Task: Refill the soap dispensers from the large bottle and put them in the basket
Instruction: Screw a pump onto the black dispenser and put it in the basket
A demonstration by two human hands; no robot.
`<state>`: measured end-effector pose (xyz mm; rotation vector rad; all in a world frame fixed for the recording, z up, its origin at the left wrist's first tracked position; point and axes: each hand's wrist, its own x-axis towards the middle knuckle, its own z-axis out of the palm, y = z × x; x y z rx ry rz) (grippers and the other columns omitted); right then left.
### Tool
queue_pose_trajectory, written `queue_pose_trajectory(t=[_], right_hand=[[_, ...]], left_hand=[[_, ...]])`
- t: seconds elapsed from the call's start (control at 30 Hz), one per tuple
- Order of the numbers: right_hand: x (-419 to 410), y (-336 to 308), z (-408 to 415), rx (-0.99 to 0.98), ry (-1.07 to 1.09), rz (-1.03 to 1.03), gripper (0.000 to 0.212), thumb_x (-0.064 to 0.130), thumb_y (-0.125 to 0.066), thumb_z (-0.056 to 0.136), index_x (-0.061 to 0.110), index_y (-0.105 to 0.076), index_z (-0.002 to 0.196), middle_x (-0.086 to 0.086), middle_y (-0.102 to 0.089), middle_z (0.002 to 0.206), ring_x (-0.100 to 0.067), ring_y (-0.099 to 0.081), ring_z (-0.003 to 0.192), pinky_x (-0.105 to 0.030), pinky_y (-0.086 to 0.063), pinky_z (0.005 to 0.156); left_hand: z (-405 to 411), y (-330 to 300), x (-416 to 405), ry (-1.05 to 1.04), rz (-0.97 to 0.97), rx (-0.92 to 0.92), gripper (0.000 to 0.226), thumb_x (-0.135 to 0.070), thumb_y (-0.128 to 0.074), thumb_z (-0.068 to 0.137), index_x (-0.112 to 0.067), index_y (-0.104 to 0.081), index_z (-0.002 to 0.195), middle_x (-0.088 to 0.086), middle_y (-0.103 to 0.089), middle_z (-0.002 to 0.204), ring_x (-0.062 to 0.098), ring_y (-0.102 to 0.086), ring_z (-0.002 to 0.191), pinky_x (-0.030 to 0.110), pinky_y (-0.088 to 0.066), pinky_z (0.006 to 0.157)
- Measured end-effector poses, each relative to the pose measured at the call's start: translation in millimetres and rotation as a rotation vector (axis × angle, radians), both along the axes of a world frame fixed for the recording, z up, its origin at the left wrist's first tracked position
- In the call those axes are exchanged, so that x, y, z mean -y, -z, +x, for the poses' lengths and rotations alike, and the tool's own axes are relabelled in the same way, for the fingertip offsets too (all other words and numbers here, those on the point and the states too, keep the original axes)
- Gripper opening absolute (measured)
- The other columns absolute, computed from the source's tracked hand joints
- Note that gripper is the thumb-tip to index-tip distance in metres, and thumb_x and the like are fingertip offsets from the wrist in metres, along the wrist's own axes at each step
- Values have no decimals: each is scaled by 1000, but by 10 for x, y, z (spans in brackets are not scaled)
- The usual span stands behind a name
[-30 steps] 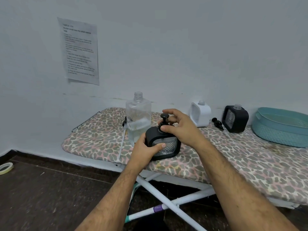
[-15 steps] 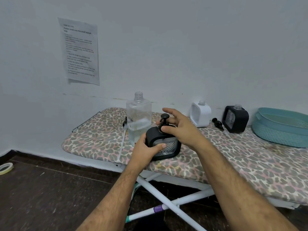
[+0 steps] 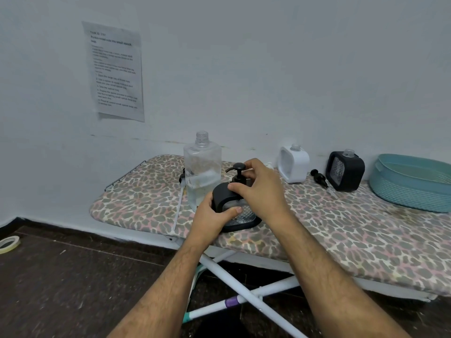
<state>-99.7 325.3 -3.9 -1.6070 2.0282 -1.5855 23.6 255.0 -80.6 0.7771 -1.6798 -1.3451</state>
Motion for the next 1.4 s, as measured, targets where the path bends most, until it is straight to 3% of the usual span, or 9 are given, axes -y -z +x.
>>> queue_pose_trajectory(t=[0.1, 0.17, 0.43, 0.63, 0.77, 0.87, 1.07, 1.2, 1.4], right_hand=[[-27, -2, -82, 177, -189, 69, 48, 15, -77, 83, 23, -56, 125, 8, -70, 106, -2, -65, 96, -18, -49, 82], [-41, -23, -202, 319, -392, 98, 45, 2, -70, 88, 17, -56, 128, 1, -72, 113, -8, -68, 104, -26, -53, 90], [49, -138, -426, 119, -546, 305, 22, 10, -63, 96, 26, -68, 111, 5, -69, 113, -3, -65, 102, -24, -50, 94], [71, -2, -393, -67, -394, 201, 29, 30, -65, 92, 12, -68, 114, -5, -68, 109, -22, -63, 104, -38, -50, 95], [60, 53, -325, -229, -290, 174, 47, 46, -54, 84, 12, -64, 115, 5, -54, 103, -14, -47, 101, -20, -35, 87], [55, 83, -288, -213, -207, 162, 47, 46, -53, 84, 13, -64, 116, 12, -47, 98, -11, -41, 102, -24, -29, 86], [11, 134, -76, -258, 40, 122, 53, 53, -47, 84, 18, -66, 119, 7, -46, 102, -20, -43, 109, -43, -38, 97], [-3, 118, -40, -247, 79, 142, 44, 45, -57, 93, 19, -63, 128, 5, -45, 107, -21, -41, 115, -46, -34, 104], [-11, 120, 98, -273, 206, 159, 43, 46, -54, 95, 22, -60, 131, 1, -51, 120, -21, -40, 121, -46, -31, 106]], left_hand=[[7, 1, -11, 1, -5, 13, 64, -38, -86, 64, -27, -60, 122, -8, -72, 110, 8, -68, 101, 35, -54, 92], [10, -2, -16, -1, 4, 17, 68, -43, -85, 60, -27, -60, 121, -7, -72, 110, 8, -68, 101, 37, -55, 92], [3, -15, -4, 3, 23, 14, 65, -39, -86, 61, -27, -59, 119, -5, -72, 109, 10, -69, 100, 40, -56, 91], [-4, -6, 4, -8, 12, 4, 57, -27, -87, 70, -25, -60, 120, -4, -72, 108, 11, -69, 99, 37, -57, 89], [-4, -2, -17, -21, -3, 10, 54, -24, -86, 74, -24, -60, 121, -5, -72, 108, 9, -69, 98, 32, -56, 86], [-8, -12, -36, -35, -11, 14, 52, -23, -86, 74, -26, -60, 119, -7, -71, 107, 6, -68, 96, 27, -55, 84], [-9, -25, -51, -50, -25, 19, 51, -22, -85, 74, -25, -60, 119, -7, -72, 106, 6, -68, 96, 24, -54, 82], [-9, -36, -67, -58, -30, 16, 49, -19, -85, 75, -25, -60, 117, -7, -71, 104, 2, -68, 92, 16, -52, 75], [-15, -26, -65, -50, -34, 9, 50, -25, -85, 75, -22, -61, 119, -5, -72, 105, 8, -69, 96, 27, -55, 83]])
